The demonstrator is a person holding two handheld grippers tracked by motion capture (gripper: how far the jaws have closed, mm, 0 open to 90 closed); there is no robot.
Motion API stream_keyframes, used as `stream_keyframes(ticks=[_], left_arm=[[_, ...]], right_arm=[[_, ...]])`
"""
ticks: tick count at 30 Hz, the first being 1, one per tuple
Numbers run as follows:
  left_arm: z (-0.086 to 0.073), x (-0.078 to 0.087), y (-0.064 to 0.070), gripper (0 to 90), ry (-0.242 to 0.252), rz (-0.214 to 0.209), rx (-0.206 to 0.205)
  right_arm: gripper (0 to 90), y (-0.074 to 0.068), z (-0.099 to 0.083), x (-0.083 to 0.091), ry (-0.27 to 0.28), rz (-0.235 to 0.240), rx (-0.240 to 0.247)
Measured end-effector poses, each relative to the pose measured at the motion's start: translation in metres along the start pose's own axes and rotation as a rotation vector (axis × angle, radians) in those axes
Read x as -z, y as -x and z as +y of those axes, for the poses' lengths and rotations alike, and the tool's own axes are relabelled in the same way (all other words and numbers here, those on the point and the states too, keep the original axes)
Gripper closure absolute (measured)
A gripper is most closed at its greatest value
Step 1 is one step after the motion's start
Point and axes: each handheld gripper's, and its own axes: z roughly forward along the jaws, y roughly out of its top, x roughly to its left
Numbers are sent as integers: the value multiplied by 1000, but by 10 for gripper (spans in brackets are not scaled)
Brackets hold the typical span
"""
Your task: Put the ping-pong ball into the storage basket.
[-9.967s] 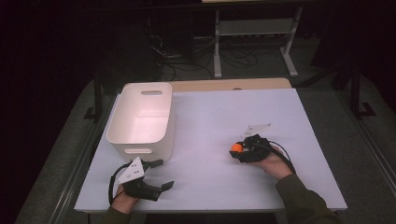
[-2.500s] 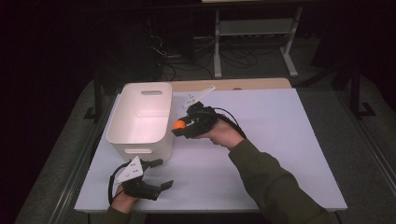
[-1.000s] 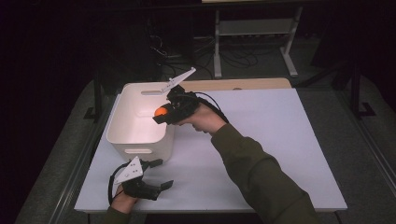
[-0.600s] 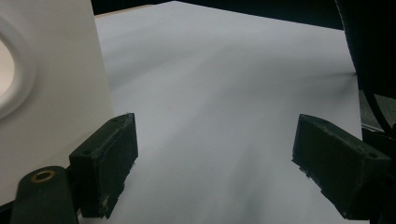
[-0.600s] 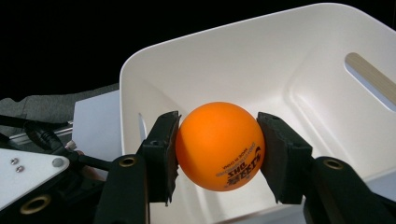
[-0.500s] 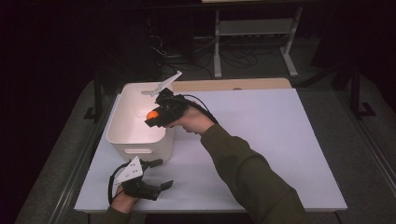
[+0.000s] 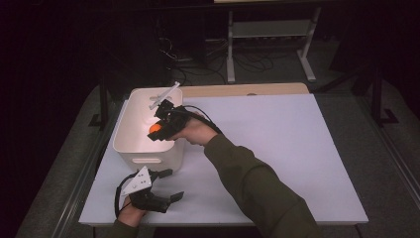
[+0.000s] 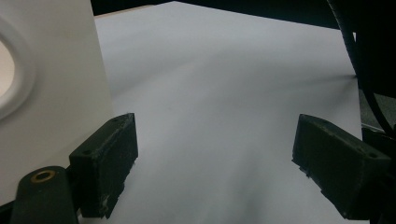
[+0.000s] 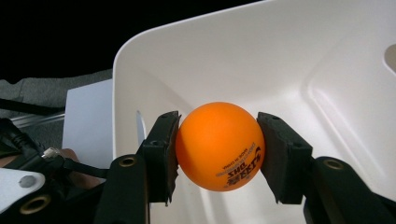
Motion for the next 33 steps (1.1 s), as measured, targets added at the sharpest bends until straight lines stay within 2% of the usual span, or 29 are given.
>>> stream_keyframes(ticks=[6,16,19,22,33], left_arm=[[0,0,0,140,2,-1,1],[0,0,0,140,1,0,1],[0,0,0,140,1,0,1],[0,0,0,140,1,0,1],[0,0,0,140,2,2,1]], right_arm=[[496,-3,-1,-10,-30,2,11],[493,-3,0,-12,-49,-1,13],[486,-3,0,-12,-49,0,13],[423,-3,0,-12,-42,6,8],[372,-4,2,-2,-10,-4,-6]])
